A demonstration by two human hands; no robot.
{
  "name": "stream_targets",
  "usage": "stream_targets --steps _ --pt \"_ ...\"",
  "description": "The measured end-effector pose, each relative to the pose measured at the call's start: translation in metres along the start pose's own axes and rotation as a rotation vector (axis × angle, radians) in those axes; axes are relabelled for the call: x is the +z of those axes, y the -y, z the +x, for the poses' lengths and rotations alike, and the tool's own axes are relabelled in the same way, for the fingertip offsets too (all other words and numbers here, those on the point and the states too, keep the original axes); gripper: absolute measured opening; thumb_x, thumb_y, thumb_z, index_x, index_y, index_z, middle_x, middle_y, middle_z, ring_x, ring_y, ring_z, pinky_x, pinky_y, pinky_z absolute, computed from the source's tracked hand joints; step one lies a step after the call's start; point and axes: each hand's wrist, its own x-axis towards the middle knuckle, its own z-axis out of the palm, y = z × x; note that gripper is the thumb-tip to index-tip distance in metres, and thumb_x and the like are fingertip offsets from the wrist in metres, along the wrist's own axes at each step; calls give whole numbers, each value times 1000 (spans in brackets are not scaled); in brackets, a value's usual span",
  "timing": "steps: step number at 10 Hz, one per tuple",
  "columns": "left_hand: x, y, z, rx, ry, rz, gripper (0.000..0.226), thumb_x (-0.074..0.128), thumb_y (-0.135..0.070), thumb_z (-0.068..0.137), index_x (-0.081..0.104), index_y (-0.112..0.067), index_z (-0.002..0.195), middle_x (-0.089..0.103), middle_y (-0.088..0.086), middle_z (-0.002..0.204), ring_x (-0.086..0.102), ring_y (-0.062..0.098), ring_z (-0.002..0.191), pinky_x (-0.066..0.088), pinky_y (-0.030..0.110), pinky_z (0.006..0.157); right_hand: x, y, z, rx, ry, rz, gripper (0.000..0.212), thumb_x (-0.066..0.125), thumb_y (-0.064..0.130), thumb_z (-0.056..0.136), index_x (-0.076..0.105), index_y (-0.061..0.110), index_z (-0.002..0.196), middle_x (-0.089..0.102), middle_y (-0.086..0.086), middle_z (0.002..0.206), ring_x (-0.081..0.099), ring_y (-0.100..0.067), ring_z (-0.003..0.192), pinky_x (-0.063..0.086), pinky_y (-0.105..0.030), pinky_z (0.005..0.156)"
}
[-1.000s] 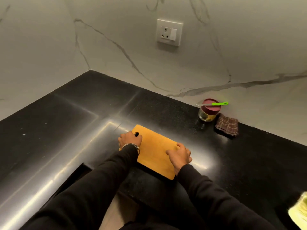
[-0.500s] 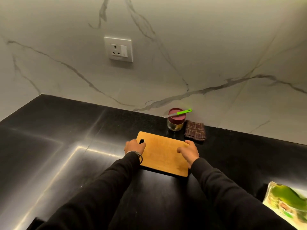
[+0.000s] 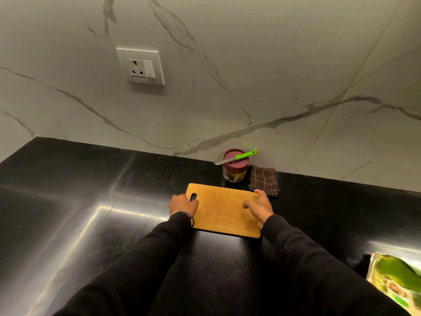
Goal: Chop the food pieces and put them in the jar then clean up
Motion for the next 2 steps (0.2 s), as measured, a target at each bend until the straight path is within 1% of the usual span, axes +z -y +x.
stream_targets --steps 1,2 --pt "1 3 0 15 -11 24 44 63 -48 86 69 -6 99 63 15 106 62 30 93 54 39 83 0 -3 4 -26 26 -16 89 74 9 80 29 28 154 36 -11 154 35 -33 140 38 -53 114" --pt "0 4 2 23 16 15 43 63 -47 87 68 -7 103 62 15 108 62 30 94 53 40 84 -1 -4 0 -61 21 -48 89 74 10 83 26 25 157 34 -11 157 33 -33 143 36 -52 115"
